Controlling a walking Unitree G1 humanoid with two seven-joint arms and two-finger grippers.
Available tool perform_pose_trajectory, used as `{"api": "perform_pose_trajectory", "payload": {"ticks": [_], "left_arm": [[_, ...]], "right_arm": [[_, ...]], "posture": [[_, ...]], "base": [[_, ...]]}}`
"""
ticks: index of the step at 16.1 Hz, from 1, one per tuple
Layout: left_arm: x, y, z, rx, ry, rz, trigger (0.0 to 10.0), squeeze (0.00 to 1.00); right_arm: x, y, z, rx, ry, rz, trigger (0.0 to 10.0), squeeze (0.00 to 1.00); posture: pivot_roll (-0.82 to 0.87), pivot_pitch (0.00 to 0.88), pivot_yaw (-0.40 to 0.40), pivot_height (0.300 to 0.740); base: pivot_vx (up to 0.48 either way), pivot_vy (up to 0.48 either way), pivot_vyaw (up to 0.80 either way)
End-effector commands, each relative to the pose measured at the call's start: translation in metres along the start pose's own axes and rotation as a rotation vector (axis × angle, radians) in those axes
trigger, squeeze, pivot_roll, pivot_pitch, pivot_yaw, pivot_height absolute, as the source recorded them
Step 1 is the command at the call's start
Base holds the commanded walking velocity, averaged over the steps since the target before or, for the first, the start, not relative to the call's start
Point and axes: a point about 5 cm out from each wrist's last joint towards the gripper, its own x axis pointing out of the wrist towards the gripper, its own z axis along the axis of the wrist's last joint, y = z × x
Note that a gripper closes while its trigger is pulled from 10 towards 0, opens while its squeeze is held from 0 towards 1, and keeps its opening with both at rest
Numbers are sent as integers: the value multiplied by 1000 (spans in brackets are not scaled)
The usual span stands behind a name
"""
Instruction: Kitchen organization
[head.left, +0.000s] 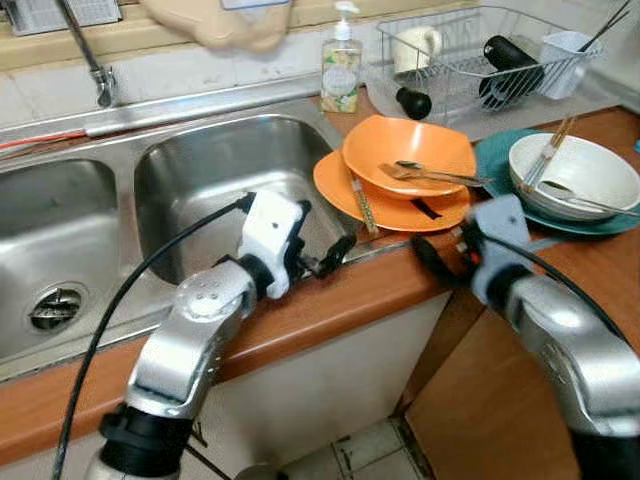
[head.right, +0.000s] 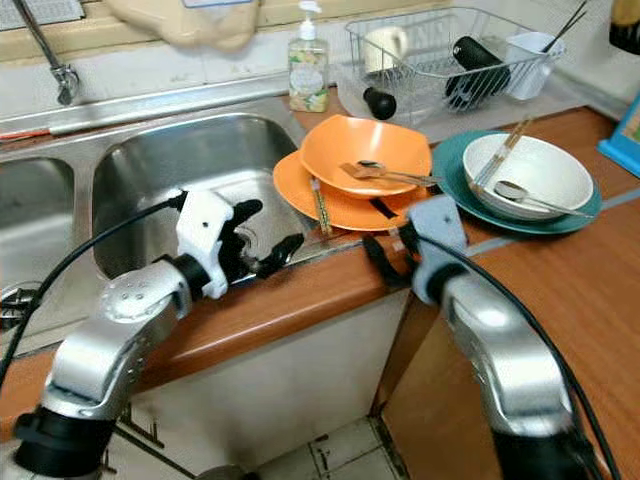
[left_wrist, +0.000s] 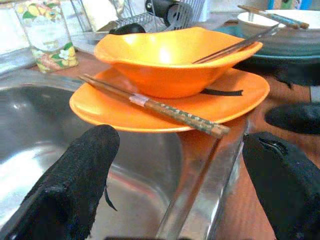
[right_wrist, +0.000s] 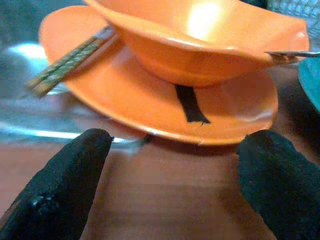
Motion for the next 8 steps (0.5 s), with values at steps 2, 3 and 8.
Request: {"api": "perform_pose_trajectory", "payload": {"ticks": [2, 3, 8], "left_arm": [[7, -12, 2, -25, 10, -39, 10000, 0], [10, -18, 3, -34, 12, -62, 10000, 0], [26, -20, -3, 70, 63, -34, 10000, 0]], "right_arm": [[-8, 1, 6, -16, -41, 32, 10000, 0], [-12, 3, 3, -27, -34, 49, 10000, 0], [-15, 6, -4, -40, -10, 61, 10000, 0]], "posture": [[-43, 0, 55, 740], [-46, 0, 56, 740], [-50, 0, 52, 740]], "base": [[0, 0, 0], [0, 0, 0], [0, 0, 0]]}}
